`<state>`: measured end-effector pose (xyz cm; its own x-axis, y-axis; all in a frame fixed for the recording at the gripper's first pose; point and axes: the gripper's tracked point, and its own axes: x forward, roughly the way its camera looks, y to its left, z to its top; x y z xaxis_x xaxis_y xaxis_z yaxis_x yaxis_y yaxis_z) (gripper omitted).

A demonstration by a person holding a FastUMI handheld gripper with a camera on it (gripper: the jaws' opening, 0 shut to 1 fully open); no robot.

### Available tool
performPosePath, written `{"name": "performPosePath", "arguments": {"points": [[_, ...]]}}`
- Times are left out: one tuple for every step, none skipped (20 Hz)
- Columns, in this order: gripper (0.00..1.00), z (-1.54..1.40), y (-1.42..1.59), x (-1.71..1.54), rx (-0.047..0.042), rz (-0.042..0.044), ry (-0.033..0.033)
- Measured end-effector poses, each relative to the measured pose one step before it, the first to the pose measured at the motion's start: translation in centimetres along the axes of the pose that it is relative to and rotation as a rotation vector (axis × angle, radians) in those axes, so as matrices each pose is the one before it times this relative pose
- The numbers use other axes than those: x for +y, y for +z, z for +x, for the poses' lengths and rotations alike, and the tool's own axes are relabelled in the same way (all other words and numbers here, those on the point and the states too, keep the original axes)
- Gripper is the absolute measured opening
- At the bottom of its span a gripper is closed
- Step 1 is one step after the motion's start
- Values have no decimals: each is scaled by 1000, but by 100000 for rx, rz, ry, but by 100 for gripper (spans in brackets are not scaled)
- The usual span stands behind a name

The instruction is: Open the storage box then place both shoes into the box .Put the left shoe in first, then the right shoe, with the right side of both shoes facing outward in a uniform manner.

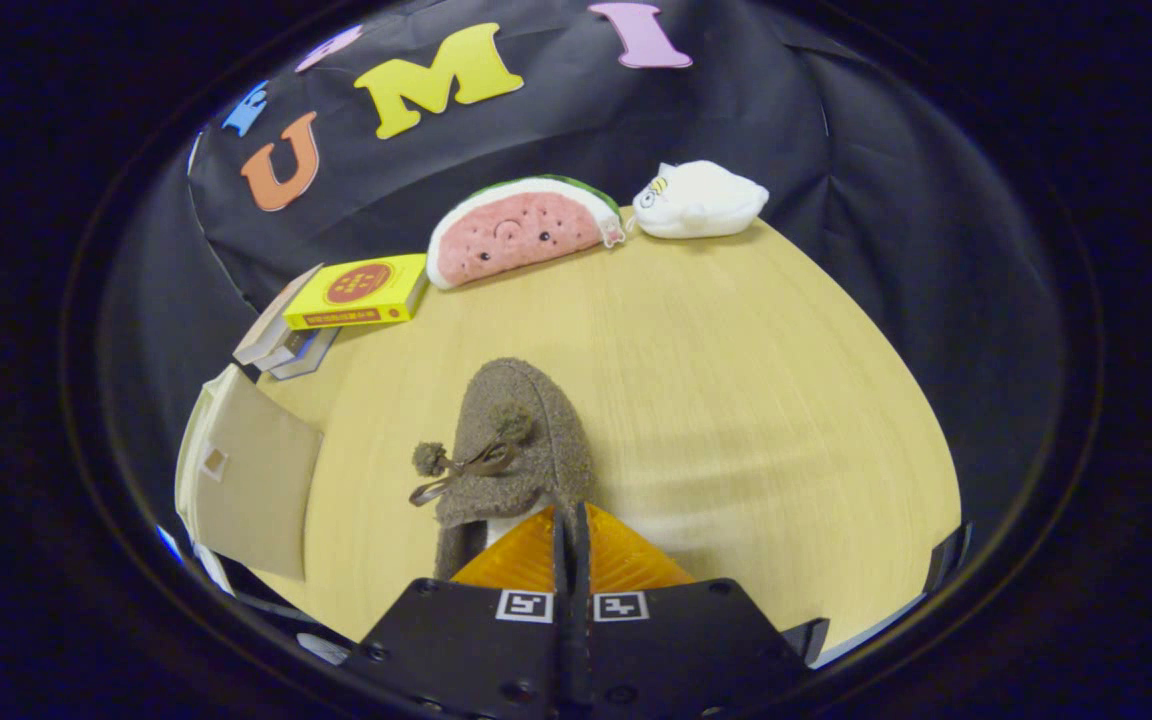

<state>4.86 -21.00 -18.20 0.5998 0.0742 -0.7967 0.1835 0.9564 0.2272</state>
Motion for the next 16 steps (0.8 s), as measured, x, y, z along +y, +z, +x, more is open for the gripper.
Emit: {"name": "performPosePath", "arguments": {"points": [[0, -846, 320, 1597, -1495, -660, 1102], [0, -828, 387, 1723, -1806, -859, 888], [0, -820, 487, 1814, -2069, -1104, 769], [0, -804, 403, 1956, -1834, -931, 1140], [0, -656, 463, 1973, -1840, -289, 1421], [0, -635, 452, 2208, -2054, -541, 1523], [0, -630, 477, 2340, -2381, 5, 1805], [0, -395, 367, 2222, -2117, 116, 1622], [0, -225, 163, 2277, -1752, 74, 1457], [0, -39, -53, 2312, -1412, 142, 1300], [0, 56, -116, 1957, -765, 182, 1339], [0, 192, -217, 2318, -661, 637, 1979], [0, 162, -109, 1936, -331, 1049, 2248], [0, 274, -239, 2165, -125, 1497, 3094], [0, 306, -231, 1593, 73, 1285, 2230], [0, 453, -437, 1639, 382, 1111, 2086]]}}
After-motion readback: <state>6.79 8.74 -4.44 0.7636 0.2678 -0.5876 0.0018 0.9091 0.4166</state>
